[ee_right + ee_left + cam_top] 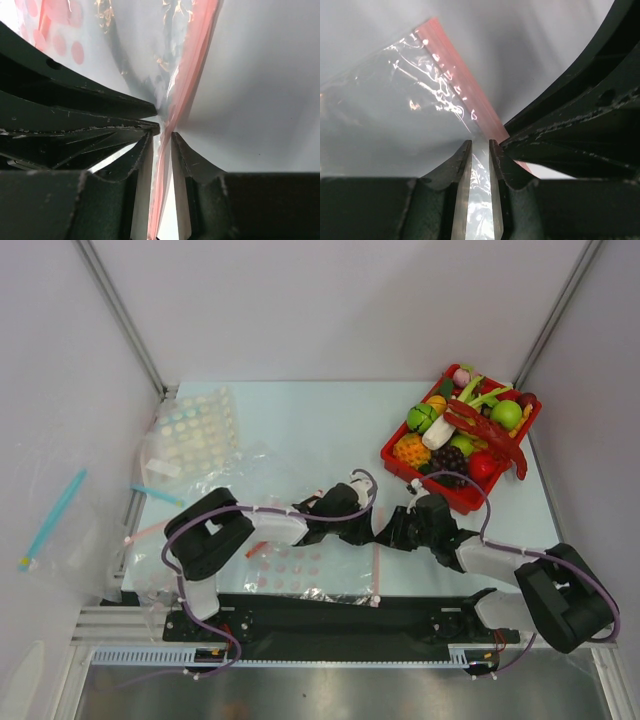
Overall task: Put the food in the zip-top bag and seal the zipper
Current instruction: Pick up the zipper food storage bag at the center of the board.
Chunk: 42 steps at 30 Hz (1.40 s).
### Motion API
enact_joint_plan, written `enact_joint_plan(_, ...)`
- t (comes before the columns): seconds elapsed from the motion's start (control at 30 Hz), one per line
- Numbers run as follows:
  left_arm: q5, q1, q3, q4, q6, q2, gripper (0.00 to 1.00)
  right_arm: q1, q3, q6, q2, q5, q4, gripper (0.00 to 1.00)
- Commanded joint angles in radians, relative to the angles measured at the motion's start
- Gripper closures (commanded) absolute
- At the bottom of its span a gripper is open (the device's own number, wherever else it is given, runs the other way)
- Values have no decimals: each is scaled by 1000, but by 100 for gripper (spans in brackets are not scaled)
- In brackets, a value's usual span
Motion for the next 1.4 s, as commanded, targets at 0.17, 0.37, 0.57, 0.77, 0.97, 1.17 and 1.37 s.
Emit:
enact_joint_plan(0.17,26,-10,56,1,-17,64,76,16,30,15,64,-57,95,78)
enact_joint_plan(0.37,3,-11,56,-22,0,24,76,16,31,6,15,-49,74,90)
enact_joint_plan(0.57,-171,-40,18,-99,78,-163,71,16,12,-11,-181,49,-17,100)
enact_joint_plan(0.77,-524,-159,11,-181,195,-350,57,62,-40,50,-384,162,13,100)
enact_joint_plan(0.97,-610,-169,-89,-107,198,-509,50,226,2,52,-458,417,18,100)
enact_joint_plan(1.17,-652,-168,-154,-65,212,-617,50,316,162,18,-372,680,-8,100)
enact_joint_plan(1.37,-609,-169,-188,-7,251,-648,35,435,321,75,-262,1050,-54,100)
